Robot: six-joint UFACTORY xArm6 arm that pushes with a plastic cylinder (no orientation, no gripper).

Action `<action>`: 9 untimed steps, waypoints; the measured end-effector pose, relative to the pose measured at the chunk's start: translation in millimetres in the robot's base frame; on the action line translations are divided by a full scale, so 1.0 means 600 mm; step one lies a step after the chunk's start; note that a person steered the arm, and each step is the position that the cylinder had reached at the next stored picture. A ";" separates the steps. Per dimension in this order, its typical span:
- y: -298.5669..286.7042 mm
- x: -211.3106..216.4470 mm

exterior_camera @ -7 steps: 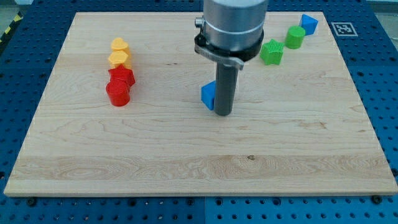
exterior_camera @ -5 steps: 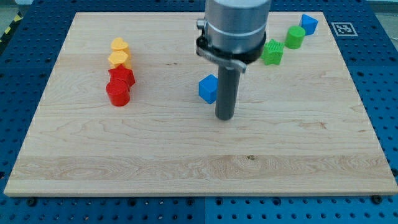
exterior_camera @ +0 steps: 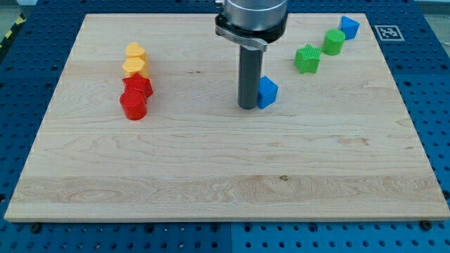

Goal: Move the blue cube closer to the line of blocks

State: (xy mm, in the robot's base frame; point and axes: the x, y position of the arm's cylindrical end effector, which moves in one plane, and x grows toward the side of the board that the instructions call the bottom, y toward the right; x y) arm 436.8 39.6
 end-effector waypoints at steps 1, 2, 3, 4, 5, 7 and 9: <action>0.011 -0.005; 0.011 -0.023; 0.011 -0.032; 0.011 -0.033; 0.011 -0.039; 0.019 -0.043; 0.043 -0.043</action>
